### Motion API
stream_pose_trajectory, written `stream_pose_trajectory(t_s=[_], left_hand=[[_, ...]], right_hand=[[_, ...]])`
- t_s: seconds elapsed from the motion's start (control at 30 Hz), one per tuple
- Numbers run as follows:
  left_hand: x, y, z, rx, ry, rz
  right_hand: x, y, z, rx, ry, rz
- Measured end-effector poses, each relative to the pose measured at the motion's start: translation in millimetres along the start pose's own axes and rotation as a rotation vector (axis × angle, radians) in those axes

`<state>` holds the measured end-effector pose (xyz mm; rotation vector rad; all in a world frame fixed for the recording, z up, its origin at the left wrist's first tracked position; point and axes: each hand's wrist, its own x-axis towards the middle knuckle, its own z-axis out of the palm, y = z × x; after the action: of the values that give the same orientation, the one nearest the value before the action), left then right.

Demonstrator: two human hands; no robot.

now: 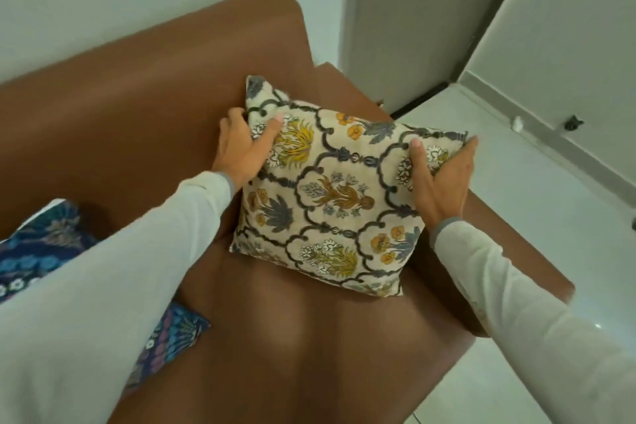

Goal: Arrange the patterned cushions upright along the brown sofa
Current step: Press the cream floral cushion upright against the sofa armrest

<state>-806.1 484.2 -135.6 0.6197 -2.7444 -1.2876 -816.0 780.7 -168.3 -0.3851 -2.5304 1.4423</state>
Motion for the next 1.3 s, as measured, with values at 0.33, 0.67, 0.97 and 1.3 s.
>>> stream_pose_trajectory(t_s=[0.33,0.67,0.97,1.3], left_hand=[[6,-21,1,-0.233,0.153,-0.07],[6,2,13,0.405,0.401,0.502],[22,-16,27,0.81,0.185,0.697],[-48,-41,-57,0.856,0.369,0.49]], right_hand=[[21,-22,36,0.172,0.012,-0.103],[24,-24,16,-0.486,0.178,-0.409],[30,-8,43,-0.878,-0.083,-0.857],[-9,-83,62,-0.853,-0.067,-1.036]])
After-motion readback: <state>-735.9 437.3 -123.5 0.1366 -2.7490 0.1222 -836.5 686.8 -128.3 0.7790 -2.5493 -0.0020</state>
